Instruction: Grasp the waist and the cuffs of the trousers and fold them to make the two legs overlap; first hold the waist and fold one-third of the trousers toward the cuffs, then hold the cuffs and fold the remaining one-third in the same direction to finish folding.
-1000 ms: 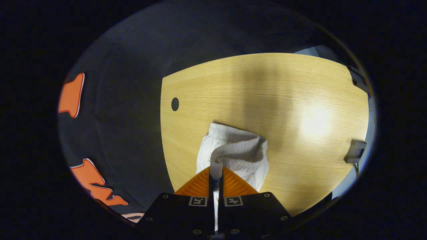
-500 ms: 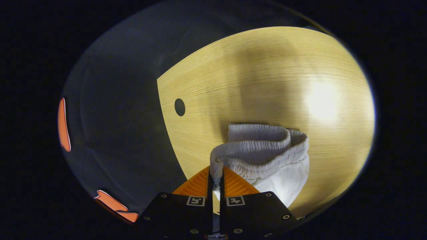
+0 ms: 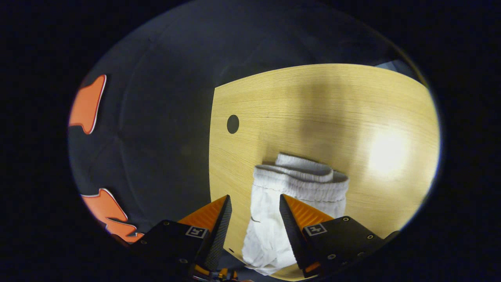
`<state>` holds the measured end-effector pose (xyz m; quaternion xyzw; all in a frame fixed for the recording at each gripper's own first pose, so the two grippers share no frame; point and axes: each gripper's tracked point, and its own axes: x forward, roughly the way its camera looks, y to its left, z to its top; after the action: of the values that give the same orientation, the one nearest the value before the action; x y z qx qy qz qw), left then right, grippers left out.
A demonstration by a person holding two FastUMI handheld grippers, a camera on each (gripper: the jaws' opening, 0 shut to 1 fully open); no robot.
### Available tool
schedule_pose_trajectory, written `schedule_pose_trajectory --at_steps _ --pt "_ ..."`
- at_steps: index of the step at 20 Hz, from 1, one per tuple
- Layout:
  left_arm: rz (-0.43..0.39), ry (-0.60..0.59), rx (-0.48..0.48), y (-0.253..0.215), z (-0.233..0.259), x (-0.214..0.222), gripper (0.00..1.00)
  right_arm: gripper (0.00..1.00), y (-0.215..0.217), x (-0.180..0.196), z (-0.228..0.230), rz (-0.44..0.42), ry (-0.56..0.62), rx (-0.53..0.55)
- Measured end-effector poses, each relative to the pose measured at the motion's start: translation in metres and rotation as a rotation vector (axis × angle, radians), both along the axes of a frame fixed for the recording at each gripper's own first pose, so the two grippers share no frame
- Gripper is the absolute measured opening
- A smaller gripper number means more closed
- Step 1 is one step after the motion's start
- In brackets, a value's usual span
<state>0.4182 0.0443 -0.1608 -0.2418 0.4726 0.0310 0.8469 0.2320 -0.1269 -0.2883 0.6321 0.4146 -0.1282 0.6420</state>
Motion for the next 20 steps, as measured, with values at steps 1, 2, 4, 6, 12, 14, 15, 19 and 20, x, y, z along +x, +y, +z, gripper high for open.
schedule_pose_trajectory --at_steps 1,2,4,6,12,14,15,19,20 --pt "-0.032 -0.008 0.026 -0.004 0.008 -0.003 1.0 0.77 -0.001 -0.006 -0.003 0.018 0.004 -0.022" --pt "-0.053 -0.021 0.049 -0.009 0.016 -0.003 1.0 0.81 -0.003 -0.014 -0.004 0.034 0.01 -0.042" --pt "-0.102 -0.042 0.082 -0.019 0.031 -0.007 0.99 0.86 -0.005 -0.027 -0.013 0.08 0.025 -0.102" --pt "-0.164 -0.052 0.1 -0.036 0.043 -0.019 0.99 0.91 -0.005 -0.045 -0.024 0.153 0.056 -0.163" --pt "-0.218 -0.052 0.126 -0.068 0.053 -0.058 0.99 0.92 -0.002 -0.066 -0.062 0.243 0.137 -0.24" --pt "-0.23 -0.016 0.212 -0.068 0.047 -0.075 0.99 0.91 0.004 -0.067 -0.072 0.276 0.146 -0.254" --pt "-0.235 -0.008 0.225 -0.072 0.046 -0.081 1.0 0.9 0.004 -0.066 -0.077 0.282 0.153 -0.273" --pt "-0.256 -0.024 0.269 -0.095 0.058 -0.108 1.0 0.88 -0.007 -0.063 -0.083 0.264 0.14 -0.354" --pt "-0.273 -0.031 0.282 -0.104 0.062 -0.115 1.0 0.87 -0.019 -0.058 -0.082 0.241 0.13 -0.412"
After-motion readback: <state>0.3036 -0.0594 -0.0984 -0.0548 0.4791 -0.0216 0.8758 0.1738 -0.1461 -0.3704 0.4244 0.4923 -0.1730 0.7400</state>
